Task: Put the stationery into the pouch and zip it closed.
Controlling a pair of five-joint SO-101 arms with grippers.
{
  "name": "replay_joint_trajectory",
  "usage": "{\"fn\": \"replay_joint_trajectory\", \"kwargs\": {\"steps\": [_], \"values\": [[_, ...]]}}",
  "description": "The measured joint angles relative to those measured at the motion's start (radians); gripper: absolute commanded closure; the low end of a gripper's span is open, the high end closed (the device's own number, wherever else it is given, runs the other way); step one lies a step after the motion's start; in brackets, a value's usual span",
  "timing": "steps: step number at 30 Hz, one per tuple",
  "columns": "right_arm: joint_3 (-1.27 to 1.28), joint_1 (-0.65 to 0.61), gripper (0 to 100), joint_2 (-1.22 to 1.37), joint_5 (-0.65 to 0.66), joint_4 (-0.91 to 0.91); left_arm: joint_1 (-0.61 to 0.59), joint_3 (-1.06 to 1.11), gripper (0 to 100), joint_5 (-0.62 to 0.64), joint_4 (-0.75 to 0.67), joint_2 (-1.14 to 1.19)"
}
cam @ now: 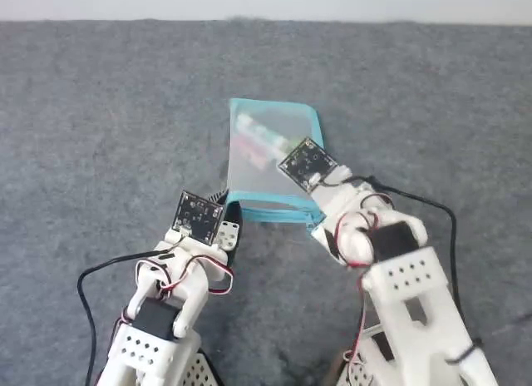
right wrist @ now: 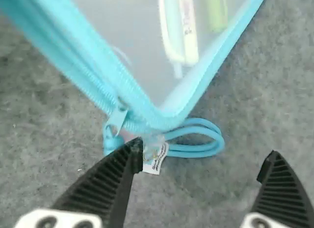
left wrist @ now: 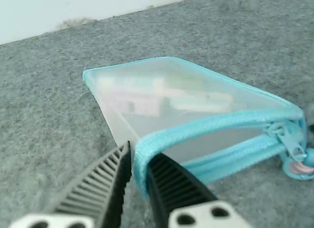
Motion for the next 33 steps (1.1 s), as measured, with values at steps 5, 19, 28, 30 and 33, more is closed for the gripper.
{"fn": "replay_joint_trajectory", "kwargs": {"steps": [5, 19, 28, 30, 33], "values": [[0.0, -0.018, 64.4, 0.101, 0.0, -0.012, 0.0, 0.0, 99, 0.0, 0.0, 0.0], [-0.077, -0.27, 64.4, 0.143, -0.077, -0.012, -0.002, 0.0, 99, 0.0, 0.0, 0.0], [-0.158, -0.161, 64.5, 0.124, -0.112, 0.097, -0.002, 0.0, 99, 0.0, 0.0, 0.0], [-0.158, -0.097, 64.5, 0.106, -0.084, 0.098, -0.002, 0.0, 99, 0.0, 0.0, 0.0], [-0.117, -0.063, 64.2, 0.084, -0.025, 0.098, -0.002, 0.0, 99, -0.015, 0.0, 0.0]]}}
